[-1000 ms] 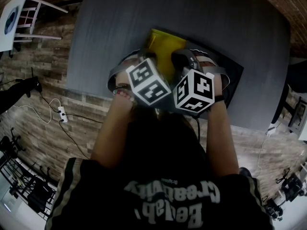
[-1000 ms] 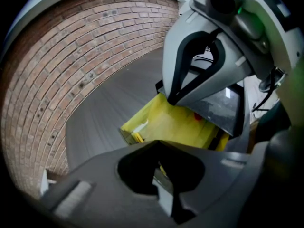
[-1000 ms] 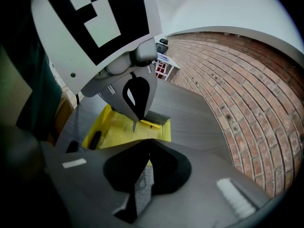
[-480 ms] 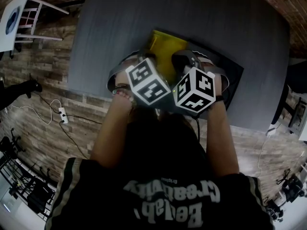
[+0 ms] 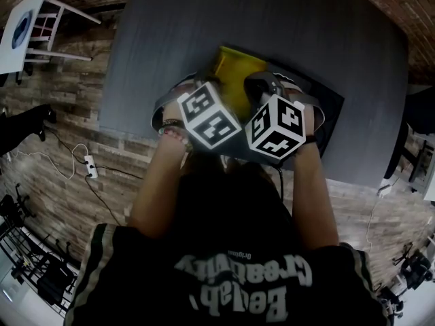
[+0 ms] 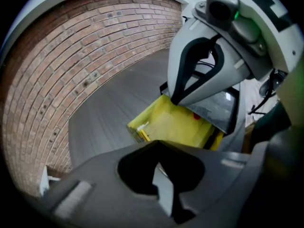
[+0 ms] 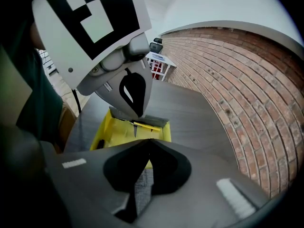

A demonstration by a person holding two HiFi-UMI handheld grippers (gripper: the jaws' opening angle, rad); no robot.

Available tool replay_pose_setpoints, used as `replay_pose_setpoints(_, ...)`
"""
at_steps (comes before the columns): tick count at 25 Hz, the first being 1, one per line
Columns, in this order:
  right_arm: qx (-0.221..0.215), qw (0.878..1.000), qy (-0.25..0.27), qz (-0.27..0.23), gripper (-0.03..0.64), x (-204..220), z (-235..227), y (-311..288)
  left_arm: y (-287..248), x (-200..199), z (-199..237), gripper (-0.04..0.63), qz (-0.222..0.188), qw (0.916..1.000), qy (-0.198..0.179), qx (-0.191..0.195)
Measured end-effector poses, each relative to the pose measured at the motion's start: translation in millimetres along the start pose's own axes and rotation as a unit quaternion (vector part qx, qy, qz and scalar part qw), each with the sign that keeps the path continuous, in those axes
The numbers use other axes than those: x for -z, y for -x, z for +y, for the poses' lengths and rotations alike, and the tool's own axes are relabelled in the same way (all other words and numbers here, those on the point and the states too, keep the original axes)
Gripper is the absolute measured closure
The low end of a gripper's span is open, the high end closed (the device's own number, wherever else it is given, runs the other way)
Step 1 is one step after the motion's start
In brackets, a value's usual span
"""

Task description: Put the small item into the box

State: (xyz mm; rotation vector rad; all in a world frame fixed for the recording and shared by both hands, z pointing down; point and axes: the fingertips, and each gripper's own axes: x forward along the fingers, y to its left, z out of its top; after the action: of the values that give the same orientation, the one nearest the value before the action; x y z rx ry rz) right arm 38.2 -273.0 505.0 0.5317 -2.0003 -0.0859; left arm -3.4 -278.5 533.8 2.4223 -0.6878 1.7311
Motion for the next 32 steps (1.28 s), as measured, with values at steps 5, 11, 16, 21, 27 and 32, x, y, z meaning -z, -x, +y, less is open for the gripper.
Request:
replay_pose_setpoints(5,0.004,1.0,-0.014,0.0,0.612,-5,-3,4,6,1,1,0.592,-0.002,0.9999,0.009,0.007)
replay_pose_setpoints(11,0.009,1.0,-0.013,0.0,0.612,-8,1,18,22,-3,-4,0.592,-0.007,0.9998,0.018,0.002)
replay_pose_setpoints(16,0.001,1.0,-0.017,-0.003,0.612,-15,4,26,35,-4,-6,0.592,-0.012,0.9996,0.025,0.005)
replay_pose_setpoints(21,0.001,1.0,-0.024,-0.008,0.612,-17,3,34,44,-7,-9,0.592,-0.015,0.9994,0.03,0.001)
replay_pose_setpoints(27,0.003,0.999,-0.041,-0.026,0.612,-28,4,47,59,-9,-9,0.592,-0.023,0.9993,0.029,-0.008)
replay_pose_setpoints(32,0.011,0.998,-0.051,-0.033,0.612,-24,0,61,70,-24,-15,0.592,-0.034,0.999,0.025,-0.017)
